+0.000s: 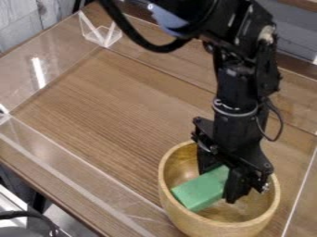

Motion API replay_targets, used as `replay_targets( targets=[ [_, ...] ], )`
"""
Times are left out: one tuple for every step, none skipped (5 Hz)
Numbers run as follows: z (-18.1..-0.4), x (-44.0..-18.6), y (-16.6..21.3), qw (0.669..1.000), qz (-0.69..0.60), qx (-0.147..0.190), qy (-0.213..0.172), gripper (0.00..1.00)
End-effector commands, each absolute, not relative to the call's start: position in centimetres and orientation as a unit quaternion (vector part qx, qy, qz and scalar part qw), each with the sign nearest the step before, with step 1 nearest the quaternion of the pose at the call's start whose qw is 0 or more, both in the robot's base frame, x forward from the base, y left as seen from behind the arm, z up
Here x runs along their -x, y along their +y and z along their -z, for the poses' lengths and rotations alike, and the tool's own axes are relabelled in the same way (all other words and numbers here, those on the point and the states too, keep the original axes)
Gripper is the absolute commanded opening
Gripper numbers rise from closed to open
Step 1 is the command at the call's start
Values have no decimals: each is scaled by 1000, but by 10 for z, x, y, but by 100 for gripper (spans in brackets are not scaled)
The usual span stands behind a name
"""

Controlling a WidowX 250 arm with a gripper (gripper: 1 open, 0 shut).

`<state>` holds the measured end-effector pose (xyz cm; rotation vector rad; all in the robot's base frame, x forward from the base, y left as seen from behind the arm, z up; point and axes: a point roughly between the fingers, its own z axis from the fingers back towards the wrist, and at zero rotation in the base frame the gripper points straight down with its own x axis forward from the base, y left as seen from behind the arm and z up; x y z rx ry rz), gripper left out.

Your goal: Remove the green block from inside the brown bowl and put it on the table

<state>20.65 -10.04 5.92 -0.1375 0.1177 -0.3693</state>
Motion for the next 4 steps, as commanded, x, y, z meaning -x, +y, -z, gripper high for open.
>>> replay_targets(
  targets=[
    [-87, -219, -97, 981, 180, 72, 18, 0],
    [-115, -225, -85, 984, 164, 66, 3, 0],
    [-166, -238, -56, 992, 115, 53, -26, 0],
    [-192, -248, -12, 995, 82, 43, -44, 0]
  ],
)
